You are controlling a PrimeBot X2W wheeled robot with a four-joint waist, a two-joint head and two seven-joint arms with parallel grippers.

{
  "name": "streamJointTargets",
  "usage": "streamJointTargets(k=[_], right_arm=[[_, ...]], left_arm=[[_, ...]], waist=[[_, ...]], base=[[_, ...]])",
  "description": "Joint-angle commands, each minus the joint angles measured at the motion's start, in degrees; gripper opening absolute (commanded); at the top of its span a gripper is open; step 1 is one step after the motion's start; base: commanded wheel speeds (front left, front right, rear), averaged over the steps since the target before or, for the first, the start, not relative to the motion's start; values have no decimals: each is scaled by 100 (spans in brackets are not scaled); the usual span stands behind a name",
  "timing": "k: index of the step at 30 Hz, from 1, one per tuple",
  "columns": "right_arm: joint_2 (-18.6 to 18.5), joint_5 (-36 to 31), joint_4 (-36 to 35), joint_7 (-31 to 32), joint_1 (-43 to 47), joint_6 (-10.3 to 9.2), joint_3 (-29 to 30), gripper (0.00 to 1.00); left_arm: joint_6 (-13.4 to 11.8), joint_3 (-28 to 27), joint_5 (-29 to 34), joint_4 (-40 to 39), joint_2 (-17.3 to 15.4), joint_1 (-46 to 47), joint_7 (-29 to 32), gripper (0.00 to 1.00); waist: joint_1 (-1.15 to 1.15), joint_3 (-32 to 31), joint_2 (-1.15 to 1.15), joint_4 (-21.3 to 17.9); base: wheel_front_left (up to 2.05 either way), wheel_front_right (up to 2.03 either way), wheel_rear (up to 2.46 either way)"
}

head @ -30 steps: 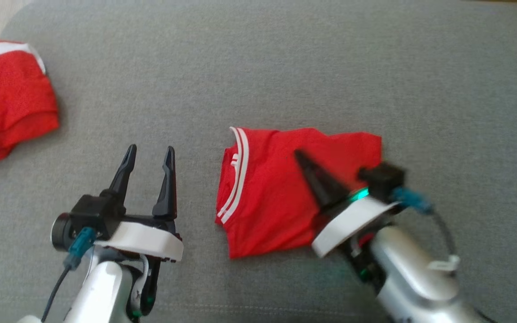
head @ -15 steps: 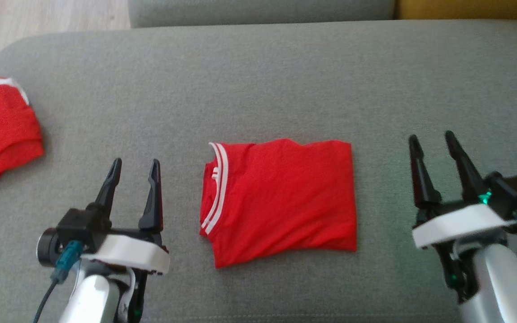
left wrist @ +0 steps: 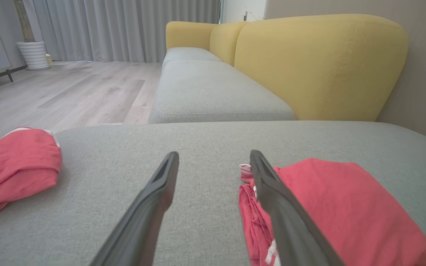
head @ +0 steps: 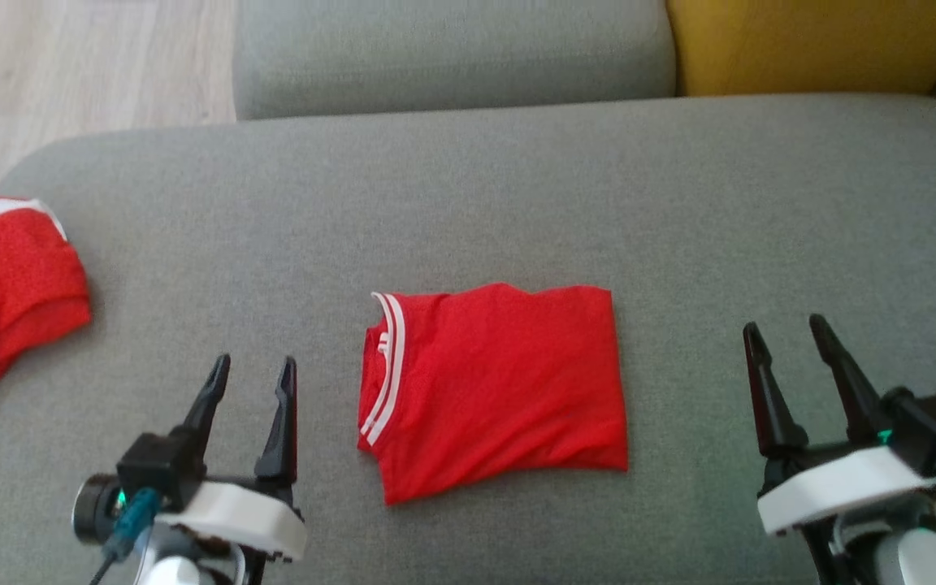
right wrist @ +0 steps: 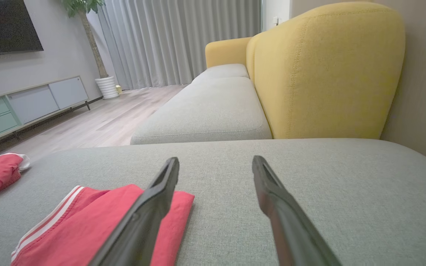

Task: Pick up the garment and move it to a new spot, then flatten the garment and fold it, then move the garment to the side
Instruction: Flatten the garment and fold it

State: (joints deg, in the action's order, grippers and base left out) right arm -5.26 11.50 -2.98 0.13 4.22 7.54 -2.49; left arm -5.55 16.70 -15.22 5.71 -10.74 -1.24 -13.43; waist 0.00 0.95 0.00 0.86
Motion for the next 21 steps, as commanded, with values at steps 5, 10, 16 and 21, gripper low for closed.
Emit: streamJointTargets(k=[5, 10, 16, 21], right_arm=[[28, -67, -408, 90, 106, -5, -54, 100], [48, -107, -499, 133, 220, -5, -37, 100], [80, -136, -583, 168, 295, -5, -13, 100], [112, -163, -620, 187, 323, -5, -2, 100]], left_arm=[[-82, -158, -18, -251, -159, -2, 76, 100], [-128, -171, -39, -267, -184, -75, 114, 100], [-179, -206, -76, -293, -223, -112, 133, 100], [-197, -207, -109, -288, -225, -103, 131, 100]], waist=[[0, -196, 0, 4], [0, -253, 0, 23], [0, -283, 0, 18], [0, -270, 0, 12]], base=[[0, 0, 0], [0, 0, 0], [0, 0, 0], [0, 0, 0]])
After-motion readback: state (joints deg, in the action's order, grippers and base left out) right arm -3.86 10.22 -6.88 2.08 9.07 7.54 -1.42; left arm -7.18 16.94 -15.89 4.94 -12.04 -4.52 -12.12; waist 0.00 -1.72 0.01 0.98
